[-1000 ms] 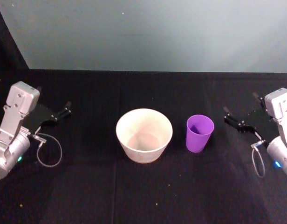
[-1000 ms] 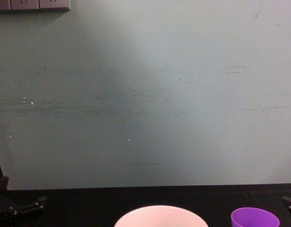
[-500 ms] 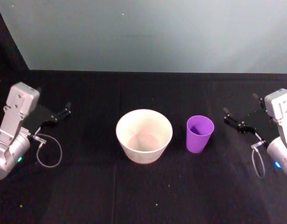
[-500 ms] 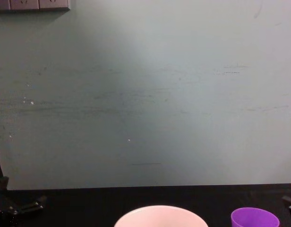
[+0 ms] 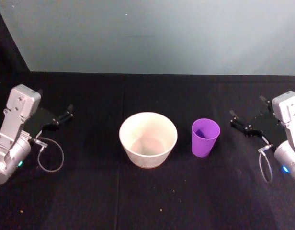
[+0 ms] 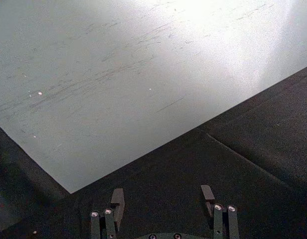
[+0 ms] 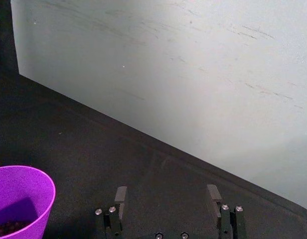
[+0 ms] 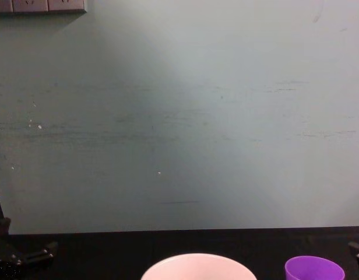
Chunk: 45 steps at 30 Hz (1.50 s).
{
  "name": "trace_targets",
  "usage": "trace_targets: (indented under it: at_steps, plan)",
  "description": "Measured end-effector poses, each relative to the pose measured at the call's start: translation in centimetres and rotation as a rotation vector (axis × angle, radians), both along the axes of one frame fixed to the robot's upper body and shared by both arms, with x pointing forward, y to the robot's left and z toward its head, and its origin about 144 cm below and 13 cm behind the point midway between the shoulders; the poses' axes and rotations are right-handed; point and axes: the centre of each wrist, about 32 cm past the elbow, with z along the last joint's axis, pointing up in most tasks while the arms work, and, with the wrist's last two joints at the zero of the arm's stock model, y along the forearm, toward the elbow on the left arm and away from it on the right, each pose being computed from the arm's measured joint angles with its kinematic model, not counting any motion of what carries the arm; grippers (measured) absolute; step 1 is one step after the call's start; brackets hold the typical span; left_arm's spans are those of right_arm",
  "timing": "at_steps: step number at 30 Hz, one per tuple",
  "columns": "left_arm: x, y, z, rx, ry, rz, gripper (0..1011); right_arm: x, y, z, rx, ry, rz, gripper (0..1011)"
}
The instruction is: Pick up the cup and pour the mung beans from the cup into the bowl.
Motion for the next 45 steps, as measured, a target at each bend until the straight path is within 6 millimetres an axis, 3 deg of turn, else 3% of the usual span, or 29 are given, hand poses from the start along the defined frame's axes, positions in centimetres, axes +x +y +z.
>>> trace_targets:
  at_steps: [14,25,34,45]
  plan:
    - [0.0,0.0,0.0,0.000,0.000,0.000,1000,-0.2,0.0,0.4,0.002,-0.018,0.010,1003]
    - [0.0,0.0,0.0,0.000,0.000,0.000,1000,-3.2,0.1,1.5,0.041,-0.063,0.080,1003]
    - [0.0,0.0,0.0,0.000,0.000,0.000,1000,-6.3,-1.1,-0.3,0.129,-0.021,0.139,1003]
    - [0.0,0.0,0.0,0.000,0.000,0.000,1000,-6.5,-1.4,-2.6,0.179,0.059,0.266,1003]
